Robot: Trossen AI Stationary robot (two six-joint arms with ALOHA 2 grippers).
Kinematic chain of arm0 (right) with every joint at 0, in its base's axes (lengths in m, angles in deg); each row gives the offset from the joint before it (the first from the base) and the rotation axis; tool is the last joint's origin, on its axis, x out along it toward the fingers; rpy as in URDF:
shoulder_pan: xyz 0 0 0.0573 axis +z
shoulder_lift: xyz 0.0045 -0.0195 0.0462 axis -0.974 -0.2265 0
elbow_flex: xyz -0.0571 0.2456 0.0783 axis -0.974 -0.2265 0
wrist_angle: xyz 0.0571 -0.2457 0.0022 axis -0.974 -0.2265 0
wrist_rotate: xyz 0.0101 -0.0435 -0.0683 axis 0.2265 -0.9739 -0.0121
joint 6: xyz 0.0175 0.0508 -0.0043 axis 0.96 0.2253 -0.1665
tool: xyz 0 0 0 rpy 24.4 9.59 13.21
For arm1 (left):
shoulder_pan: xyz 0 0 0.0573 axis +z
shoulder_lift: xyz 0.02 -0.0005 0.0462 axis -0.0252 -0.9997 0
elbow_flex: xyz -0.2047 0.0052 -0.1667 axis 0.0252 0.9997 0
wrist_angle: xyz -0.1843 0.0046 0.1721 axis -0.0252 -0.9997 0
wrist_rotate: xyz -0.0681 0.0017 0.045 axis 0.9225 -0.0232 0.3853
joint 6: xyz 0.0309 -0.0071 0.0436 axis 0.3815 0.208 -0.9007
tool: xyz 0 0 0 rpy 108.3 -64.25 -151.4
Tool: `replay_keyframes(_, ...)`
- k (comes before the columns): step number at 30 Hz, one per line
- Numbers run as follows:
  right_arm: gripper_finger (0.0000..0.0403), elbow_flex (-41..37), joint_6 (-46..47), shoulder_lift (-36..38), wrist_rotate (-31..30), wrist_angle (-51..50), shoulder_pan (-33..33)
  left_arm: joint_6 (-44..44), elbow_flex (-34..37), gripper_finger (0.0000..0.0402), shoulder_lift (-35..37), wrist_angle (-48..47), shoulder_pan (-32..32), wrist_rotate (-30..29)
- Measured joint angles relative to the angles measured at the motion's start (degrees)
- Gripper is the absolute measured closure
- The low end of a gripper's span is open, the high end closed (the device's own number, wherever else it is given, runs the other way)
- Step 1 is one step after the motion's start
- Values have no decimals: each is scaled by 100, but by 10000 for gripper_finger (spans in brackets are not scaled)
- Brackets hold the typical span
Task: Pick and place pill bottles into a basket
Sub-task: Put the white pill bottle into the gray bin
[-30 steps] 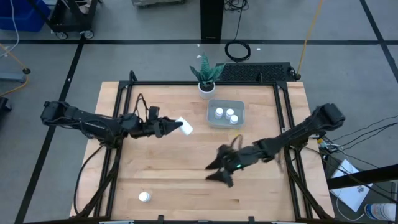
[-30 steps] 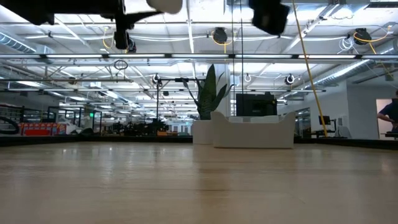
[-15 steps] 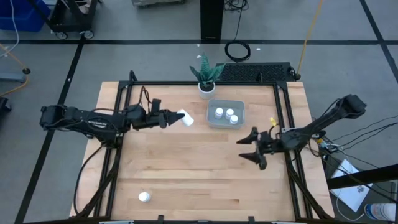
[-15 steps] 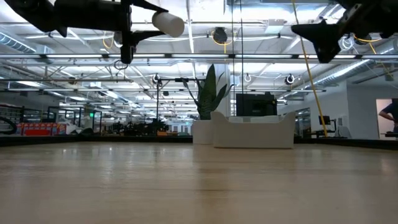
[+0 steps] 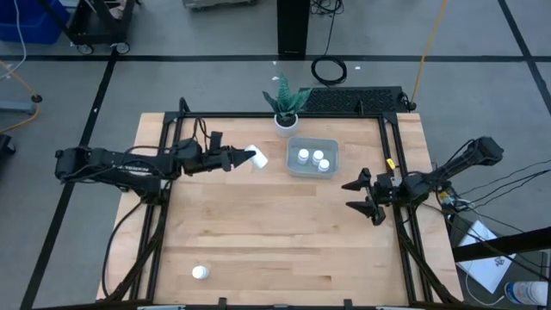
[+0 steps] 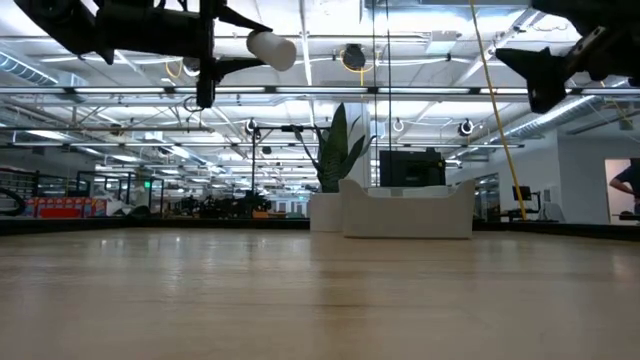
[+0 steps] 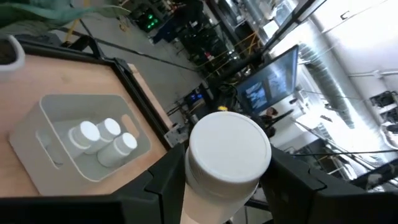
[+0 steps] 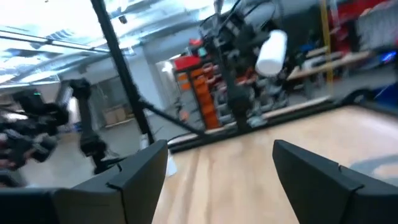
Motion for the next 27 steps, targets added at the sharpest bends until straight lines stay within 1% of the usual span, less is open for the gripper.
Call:
replay_keyframes(5,115,-8,-1075,432,-85,30,0,-420,-585,221,-37,-917,126,139)
replay_keyframes(9,119,-14,-1611,539,-89,-12,0,-902,-1217,223,-338,-1467,262,293)
replay_keyframes(15,120,-19,-1561,540,-356,-84,0,-1168,-2048,219,-1259,-1561,419,727)
replay_keyframes(21,115,-21,-1429,542,-499,-137,0,-1370,-2895,218,-2318,-1830,506,937)
replay_keyframes(24,116,-25,-1316,542,-497,-190,0,-1556,-3355,215,-2803,-2096,489,918)
replay_keyframes(27,119,-25,-1184,538,-491,-298,2,-1844,-3879,218,-3252,-2467,451,762)
